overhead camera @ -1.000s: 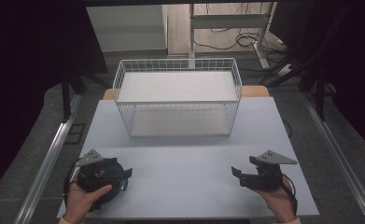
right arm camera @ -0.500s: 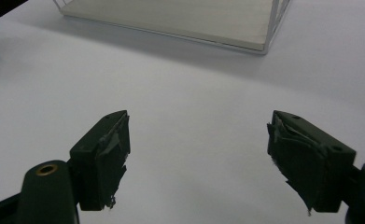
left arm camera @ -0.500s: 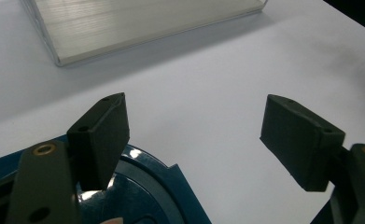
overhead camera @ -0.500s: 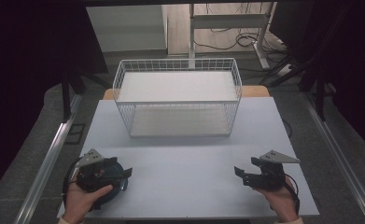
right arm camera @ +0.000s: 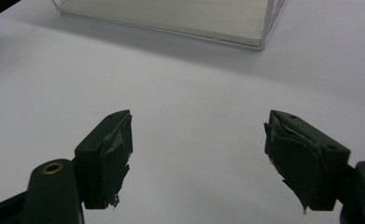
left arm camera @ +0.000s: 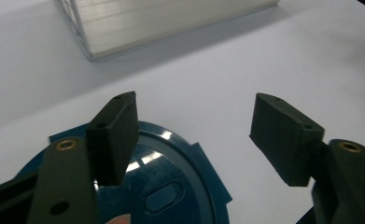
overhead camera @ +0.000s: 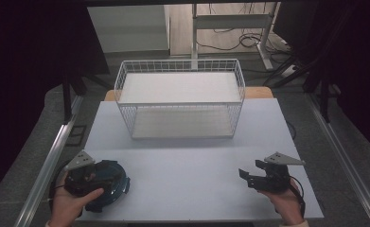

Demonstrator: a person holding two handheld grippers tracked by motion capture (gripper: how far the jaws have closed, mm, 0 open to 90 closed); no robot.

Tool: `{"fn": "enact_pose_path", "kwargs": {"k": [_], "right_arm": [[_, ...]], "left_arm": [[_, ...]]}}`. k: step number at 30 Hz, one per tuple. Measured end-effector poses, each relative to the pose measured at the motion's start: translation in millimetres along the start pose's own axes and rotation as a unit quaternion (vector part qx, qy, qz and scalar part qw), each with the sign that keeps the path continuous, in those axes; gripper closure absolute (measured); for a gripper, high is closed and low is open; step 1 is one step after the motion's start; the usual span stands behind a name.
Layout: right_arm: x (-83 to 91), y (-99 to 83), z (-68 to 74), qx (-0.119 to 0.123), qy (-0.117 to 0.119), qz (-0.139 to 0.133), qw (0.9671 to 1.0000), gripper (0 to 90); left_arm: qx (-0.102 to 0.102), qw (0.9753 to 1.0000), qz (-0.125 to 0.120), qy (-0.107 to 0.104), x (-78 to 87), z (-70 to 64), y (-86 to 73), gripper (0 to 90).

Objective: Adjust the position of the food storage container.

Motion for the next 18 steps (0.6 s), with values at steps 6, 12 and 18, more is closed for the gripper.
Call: {"fn": "enact_pose_path", "kwargs": {"k": [6, 12, 18], "right_arm": [[-1.7, -1.8, -1.2, -0.005, -0.005, 0.006, 1.0, 23.8], [-3.0, -2.5, -0.5, -0.008, -0.009, 0.011, 0.9999, 23.8], [-2.6, -2.2, -1.6, -0.007, -0.011, 0.01, 0.9999, 23.8]], "left_arm": [[0.015, 0.9998, 0.004, 0.014, 12.9, 11.8, -6.5, 39.8], [0.02, 0.9994, 0.001, 0.028, 28.5, 23.8, -7.4, 48.4], [0.025, 0.9987, 0.01, 0.044, 46.7, 37.4, -14.0, 68.0]]}}
Point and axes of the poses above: each handheld gripper's, and its own axes: x roughly backward along the jaws, y roughly out of its top, z roughly to its left, the point moved 3 cm from there along -x, roughly forward along the jaws, and after that the axes turned 11 degrees about -z, right-handed, at the moved point
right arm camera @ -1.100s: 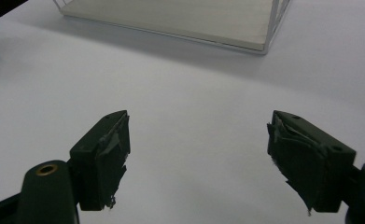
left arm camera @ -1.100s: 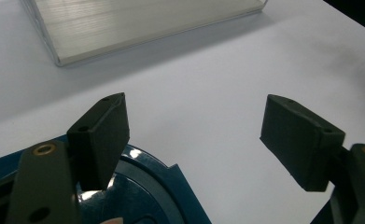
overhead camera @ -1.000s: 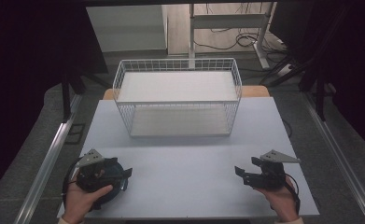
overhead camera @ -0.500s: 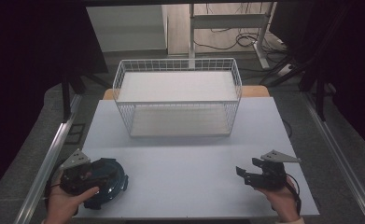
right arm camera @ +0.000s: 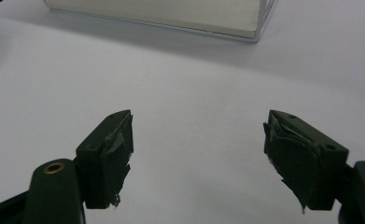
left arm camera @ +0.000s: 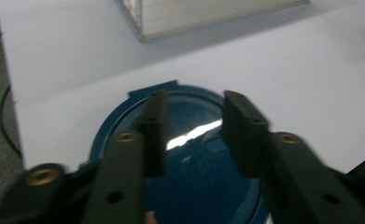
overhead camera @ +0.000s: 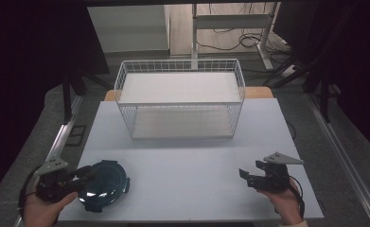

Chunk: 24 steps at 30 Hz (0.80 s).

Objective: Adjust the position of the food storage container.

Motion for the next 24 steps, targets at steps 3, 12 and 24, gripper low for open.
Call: {"fn": "enact_pose_path", "kwargs": {"k": [3, 12, 24], "right_arm": [[0.1, -0.1, -0.8, 0.0, -0.001, 0.0, 1.0, 23.8], [-2.8, -1.4, -0.3, 0.001, -0.004, 0.005, 1.0, 23.6], [-3.0, -1.9, -0.3, 0.002, -0.006, 0.006, 1.0, 23.6]], "left_arm": [[0.009, 0.9999, 0.009, 0.009, 7.2, 9.3, -8.6, 75.6], [0.019, 0.9979, 0.053, 0.032, 21.5, 28.7, -37.4, 89.7], [0.041, 0.9921, 0.11, 0.046, 11.9, 40.9, -78.5, 90.0]]}}
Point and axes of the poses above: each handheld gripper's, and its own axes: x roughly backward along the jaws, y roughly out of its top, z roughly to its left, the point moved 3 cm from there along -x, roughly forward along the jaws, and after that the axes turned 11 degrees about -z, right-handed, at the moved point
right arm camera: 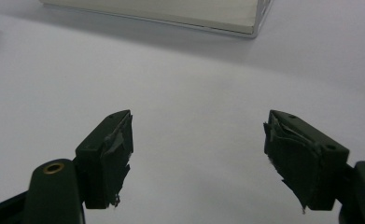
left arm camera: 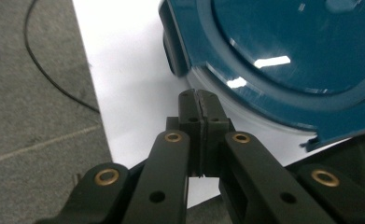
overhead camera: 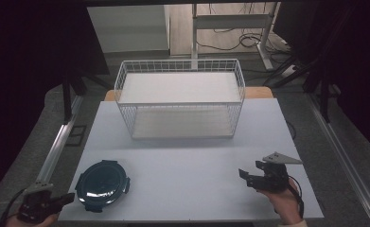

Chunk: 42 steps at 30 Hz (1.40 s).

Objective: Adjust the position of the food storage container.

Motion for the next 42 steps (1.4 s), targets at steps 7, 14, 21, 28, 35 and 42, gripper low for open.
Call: {"fn": "enact_pose_path", "kwargs": {"k": [7, 14, 21, 28, 35, 42], "right_arm": [[0.1, 0.1, 0.4, 0.002, 0.0, 0.0, 1.0, 23.6], [0.6, 0.5, -0.6, 0.003, 0.0, -0.001, 1.0, 23.6], [1.7, 1.2, -2.3, -0.001, -0.003, -0.002, 1.0, 23.6], [1.1, 0.8, -1.2, 0.002, 0.0, 0.0, 1.0, 23.7], [1.5, 0.3, -2.1, 0.002, 0.0, 0.001, 1.0, 23.7], [0.6, -0.4, -0.5, 0.004, 0.002, 0.003, 1.0, 23.9]], "left_arm": [[0.0, 0.9998, 0.016, -0.016, -16.6, -3.9, -4.1, 90.0], [0.013, 0.9997, 0.008, -0.019, -20.4, -0.9, -1.9, 90.0], [0.009, 0.9994, 0.011, -0.033, -28.7, -9.8, 4.3, 90.0], [-0.011, 0.9984, 0.019, -0.051, -42.8, -26.0, 17.2, 90.0], [-0.013, 0.9978, 0.019, -0.063, -56.7, -35.3, 27.9, 90.0], [-0.019, 0.9969, 0.022, -0.073, -69.9, -47.1, 38.1, 90.0]]}}
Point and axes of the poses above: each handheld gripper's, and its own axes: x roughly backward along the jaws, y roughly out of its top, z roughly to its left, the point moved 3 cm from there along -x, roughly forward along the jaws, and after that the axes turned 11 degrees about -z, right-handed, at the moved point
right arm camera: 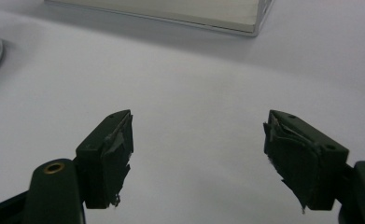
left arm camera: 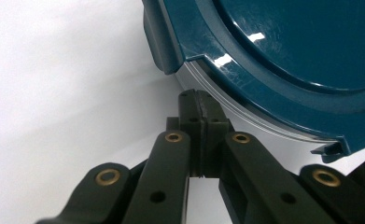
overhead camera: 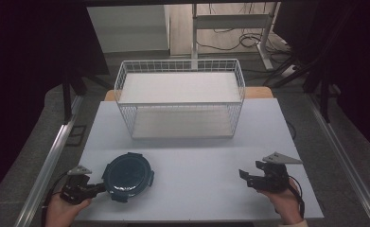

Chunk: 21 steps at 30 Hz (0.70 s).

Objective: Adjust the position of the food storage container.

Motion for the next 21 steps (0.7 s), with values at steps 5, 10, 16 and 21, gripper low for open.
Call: {"fn": "enact_pose_path", "kwargs": {"k": [5, 10, 16, 21], "right_arm": [[0.4, 0.5, 1.8, 0.002, 0.003, -0.002, 1.0, 24.1], [-0.1, -0.3, 1.4, 0.002, 0.002, 0.001, 1.0, 24.1], [0.2, -0.1, 1.5, 0.002, 0.002, 0.0, 1.0, 24.1], [0.1, -0.2, 1.7, 0.003, 0.004, 0.001, 1.0, 24.1]], "left_arm": [[-0.005, 1.0, 0.002, -0.006, -8.0, -6.3, 6.0, 90.0], [-0.01, 0.9999, 0.005, -0.011, -13.0, -11.0, 9.9, 90.0], [-0.015, 0.9998, 0.006, -0.015, -19.9, -14.9, 15.2, 90.0], [-0.014, 0.9997, 0.006, -0.016, -24.5, -16.0, 19.0, 90.0]]}}
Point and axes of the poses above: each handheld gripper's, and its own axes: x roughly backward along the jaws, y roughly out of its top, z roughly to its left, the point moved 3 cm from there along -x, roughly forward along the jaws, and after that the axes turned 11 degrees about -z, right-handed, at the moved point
